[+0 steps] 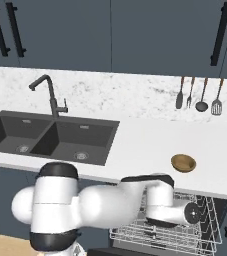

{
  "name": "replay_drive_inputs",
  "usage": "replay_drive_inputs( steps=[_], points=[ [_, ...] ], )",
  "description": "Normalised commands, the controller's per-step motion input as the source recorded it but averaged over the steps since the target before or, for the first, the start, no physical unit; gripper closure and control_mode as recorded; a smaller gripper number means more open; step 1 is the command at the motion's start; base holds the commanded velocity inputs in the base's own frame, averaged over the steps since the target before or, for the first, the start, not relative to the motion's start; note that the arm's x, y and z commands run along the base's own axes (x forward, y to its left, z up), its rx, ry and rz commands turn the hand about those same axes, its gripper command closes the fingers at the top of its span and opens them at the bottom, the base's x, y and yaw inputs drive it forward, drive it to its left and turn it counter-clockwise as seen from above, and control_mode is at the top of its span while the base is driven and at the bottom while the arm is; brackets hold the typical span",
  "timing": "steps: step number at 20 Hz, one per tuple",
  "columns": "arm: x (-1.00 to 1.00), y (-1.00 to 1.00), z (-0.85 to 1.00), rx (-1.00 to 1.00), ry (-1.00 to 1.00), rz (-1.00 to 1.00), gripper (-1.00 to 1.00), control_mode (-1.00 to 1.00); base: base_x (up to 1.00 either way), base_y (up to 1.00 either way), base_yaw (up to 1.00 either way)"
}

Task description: Pick up the cup and bowl from the counter, place them in the dishwasher, and close the dishwasher door.

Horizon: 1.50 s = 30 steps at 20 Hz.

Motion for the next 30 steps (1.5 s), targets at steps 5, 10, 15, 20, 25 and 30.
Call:
replay_drive_inputs(
  steps=[5, 10, 15, 20, 25, 30],
  points=[
    [0.33, 0.01, -0.32, 0.01, -0.13, 0.12, 1.0, -1.0, 0.0, 0.0, 0.0],
    [0.59, 0.18, -0.28, 0.0, 0.02, 0.04, 1.0, -1.0, 0.0, 0.0, 0.0],
    [0.4, 0.37, -0.43, 0.0, 0.13, 0.0, 1.0, -1.0, 0.0, 0.0, 0.0],
    [0.11, 0.48, -0.63, 0.0, 0.05, 0.0, 1.0, -1.0, 0.0, 0.0, 0.0],
    [0.01, 0.38, -0.58, 0.0, 0.0, 0.0, 1.0, -1.0, 0.0, 0.0, 0.0],
    [0.09, 0.34, -0.4, -0.01, 0.0, 0.0, 1.0, -1.0, 0.0, 0.0, 0.0]
  ],
)
